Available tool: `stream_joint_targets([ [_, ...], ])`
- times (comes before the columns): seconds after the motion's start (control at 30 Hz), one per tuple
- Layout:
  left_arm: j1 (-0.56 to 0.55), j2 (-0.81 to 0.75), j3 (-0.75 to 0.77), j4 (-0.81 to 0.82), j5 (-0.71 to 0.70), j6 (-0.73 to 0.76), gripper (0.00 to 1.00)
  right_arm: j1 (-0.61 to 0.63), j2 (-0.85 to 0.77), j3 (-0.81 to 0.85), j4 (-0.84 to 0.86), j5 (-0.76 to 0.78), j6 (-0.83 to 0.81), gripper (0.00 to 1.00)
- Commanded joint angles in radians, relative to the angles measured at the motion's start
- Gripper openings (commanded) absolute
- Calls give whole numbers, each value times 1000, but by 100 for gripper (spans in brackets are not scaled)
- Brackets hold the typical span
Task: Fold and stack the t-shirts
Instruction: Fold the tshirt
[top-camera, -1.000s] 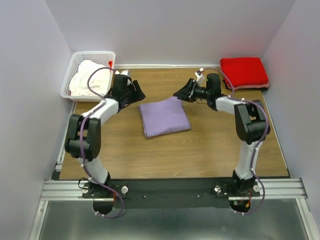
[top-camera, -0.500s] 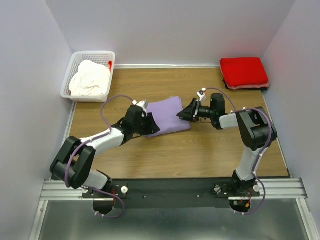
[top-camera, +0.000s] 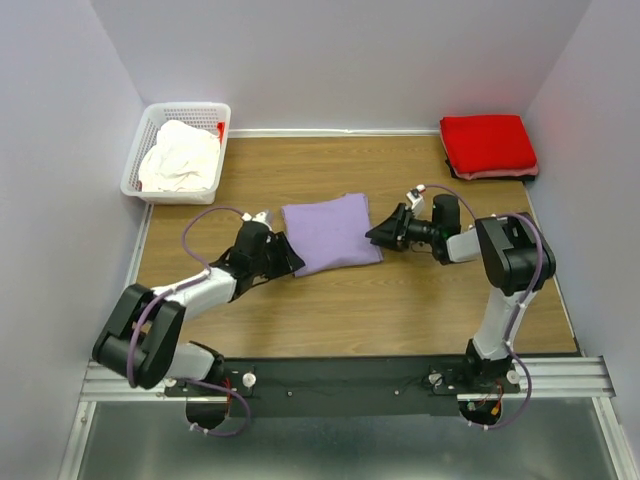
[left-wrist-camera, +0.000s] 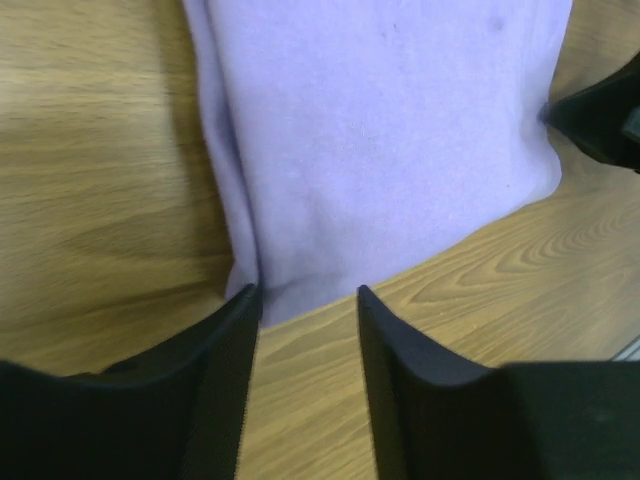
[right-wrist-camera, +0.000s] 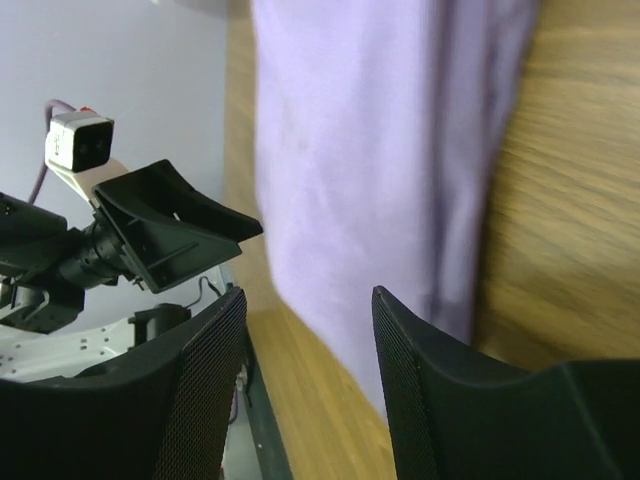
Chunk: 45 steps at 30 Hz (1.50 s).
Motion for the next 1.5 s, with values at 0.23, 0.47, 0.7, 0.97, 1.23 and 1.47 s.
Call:
stream_joint_targets([
  [0.23,20,-342,184,-291,-299,101,70,254,-200,50,4,79,102,63],
  [0.47,25,-418,218,-346,-364,150,70,372,20,142,37,147,114,63],
  [0.7,25,-426,189,-357,-330,151,70,375,252,170,106,157,150,63],
  [0.97,25,-413,187,-351,-300,179,71,347,39,142,91,139,162,63],
  [1.23,22,-354,192,-325,-246,210,71,216,-1,70,50,141,81,63],
  [1.47,-18,-308,212,-320,-244,233,72,206,35,69,48,130,50,63],
])
